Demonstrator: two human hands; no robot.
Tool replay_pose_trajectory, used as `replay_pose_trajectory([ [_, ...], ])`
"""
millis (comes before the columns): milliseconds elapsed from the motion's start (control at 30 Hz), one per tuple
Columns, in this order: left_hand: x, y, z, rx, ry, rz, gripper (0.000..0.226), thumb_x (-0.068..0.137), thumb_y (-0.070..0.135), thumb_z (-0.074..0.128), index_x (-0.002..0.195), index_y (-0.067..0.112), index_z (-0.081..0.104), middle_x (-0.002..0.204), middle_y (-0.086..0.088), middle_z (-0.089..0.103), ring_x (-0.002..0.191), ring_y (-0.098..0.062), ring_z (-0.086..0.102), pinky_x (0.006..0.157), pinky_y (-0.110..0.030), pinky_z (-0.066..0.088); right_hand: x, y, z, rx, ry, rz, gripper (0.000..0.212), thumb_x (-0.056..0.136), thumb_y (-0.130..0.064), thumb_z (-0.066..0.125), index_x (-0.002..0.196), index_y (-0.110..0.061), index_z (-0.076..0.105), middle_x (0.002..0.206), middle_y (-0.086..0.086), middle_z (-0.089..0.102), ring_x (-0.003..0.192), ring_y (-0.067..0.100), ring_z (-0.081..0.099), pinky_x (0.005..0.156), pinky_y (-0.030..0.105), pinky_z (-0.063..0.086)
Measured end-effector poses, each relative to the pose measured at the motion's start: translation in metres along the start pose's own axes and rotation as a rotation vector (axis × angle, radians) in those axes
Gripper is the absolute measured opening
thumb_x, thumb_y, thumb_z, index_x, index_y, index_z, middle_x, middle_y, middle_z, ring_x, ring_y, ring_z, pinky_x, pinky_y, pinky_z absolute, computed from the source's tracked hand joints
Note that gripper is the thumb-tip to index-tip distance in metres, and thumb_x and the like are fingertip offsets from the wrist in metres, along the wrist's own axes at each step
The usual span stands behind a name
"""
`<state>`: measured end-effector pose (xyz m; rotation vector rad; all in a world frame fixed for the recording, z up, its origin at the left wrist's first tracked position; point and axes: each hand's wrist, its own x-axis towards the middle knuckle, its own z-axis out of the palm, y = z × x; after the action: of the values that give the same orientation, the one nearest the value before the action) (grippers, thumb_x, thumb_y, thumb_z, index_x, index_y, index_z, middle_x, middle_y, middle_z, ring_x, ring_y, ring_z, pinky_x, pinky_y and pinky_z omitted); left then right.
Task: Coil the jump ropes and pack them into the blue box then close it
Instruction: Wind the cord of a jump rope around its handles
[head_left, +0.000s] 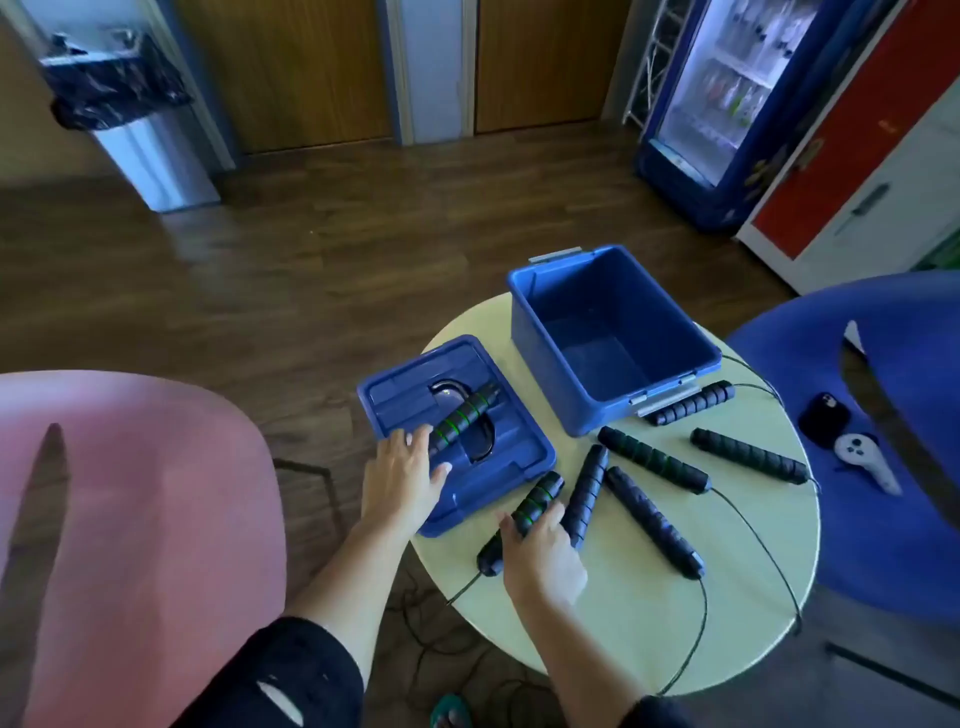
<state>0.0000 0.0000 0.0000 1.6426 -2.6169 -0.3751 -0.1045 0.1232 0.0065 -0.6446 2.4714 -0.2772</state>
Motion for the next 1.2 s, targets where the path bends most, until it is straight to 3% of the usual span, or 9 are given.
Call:
replay_pose_trajectory([
  [167, 0.014, -0.012, 0.009, -0.031, -0.008, 0.012, 0.060, 0.093, 0.047, 0.051, 0.143, 0.016, 0.036, 0.125, -0.008, 0.053, 0.114, -0.026, 0.052, 0.084, -0.035, 0.048, 0.005, 0.003, 0.015, 0.057, 0.054, 0.049, 0.056, 0.092, -0.058, 0.046, 0.123, -0.013, 0.034, 0.107, 0.005, 0.069, 0.094, 0.029, 0.067, 0.063, 0.031, 0.040],
  [300, 0.022, -0.017, 0.016, -0.029, -0.038, 0.014, 0.061, 0.094, 0.046, 0.050, 0.144, 0.015, 0.037, 0.125, -0.009, 0.053, 0.115, -0.027, 0.050, 0.086, -0.035, 0.047, 0.009, 0.006, 0.021, 0.072, 0.063, 0.054, 0.049, 0.092, -0.055, 0.049, 0.115, -0.013, 0.038, 0.105, 0.005, 0.068, 0.092, 0.031, 0.067, 0.063, 0.031, 0.041],
  [500, 0.027, -0.019, 0.019, -0.109, -0.093, 0.003, 0.042, 0.093, 0.033, 0.058, 0.127, 0.008, 0.053, 0.116, -0.013, 0.056, 0.111, -0.028, 0.052, 0.086, -0.035, 0.047, 0.010, 0.007, 0.024, 0.129, 0.074, 0.063, 0.044, 0.093, -0.050, 0.050, 0.114, -0.012, 0.041, 0.107, 0.008, 0.067, 0.096, 0.033, 0.065, 0.065, 0.032, 0.040],
  [700, 0.030, -0.015, 0.018, -0.184, -0.072, -0.060, 0.033, 0.089, 0.033, 0.064, 0.106, 0.005, 0.061, 0.107, -0.014, 0.059, 0.104, -0.029, 0.053, 0.080, -0.035, 0.046, 0.007, 0.009, 0.022, 0.164, 0.058, 0.053, 0.037, 0.094, -0.047, 0.048, 0.107, -0.012, 0.042, 0.108, 0.008, 0.066, 0.097, 0.033, 0.062, 0.067, 0.031, 0.039],
  [1033, 0.010, -0.012, 0.004, -0.395, -0.104, -0.108, 0.024, 0.090, 0.027, 0.063, 0.097, 0.004, 0.063, 0.095, -0.012, 0.060, 0.088, -0.026, 0.055, 0.066, -0.027, 0.036, -0.001, 0.008, 0.006, 0.305, 0.082, -0.045, 0.037, 0.091, -0.046, 0.054, 0.118, -0.021, 0.049, 0.096, -0.002, 0.068, 0.095, 0.025, 0.061, 0.067, 0.029, 0.039],
  [1200, -0.011, -0.002, -0.027, -0.579, -0.140, -0.073, 0.024, 0.090, 0.030, 0.063, 0.095, 0.007, 0.066, 0.086, -0.009, 0.068, 0.078, -0.023, 0.061, 0.054, -0.015, 0.035, 0.001, -0.003, -0.029, 0.544, 0.063, -0.180, 0.026, 0.092, -0.041, 0.058, 0.100, -0.016, 0.056, 0.080, -0.004, 0.064, 0.074, 0.014, 0.057, 0.059, 0.025, 0.038],
])
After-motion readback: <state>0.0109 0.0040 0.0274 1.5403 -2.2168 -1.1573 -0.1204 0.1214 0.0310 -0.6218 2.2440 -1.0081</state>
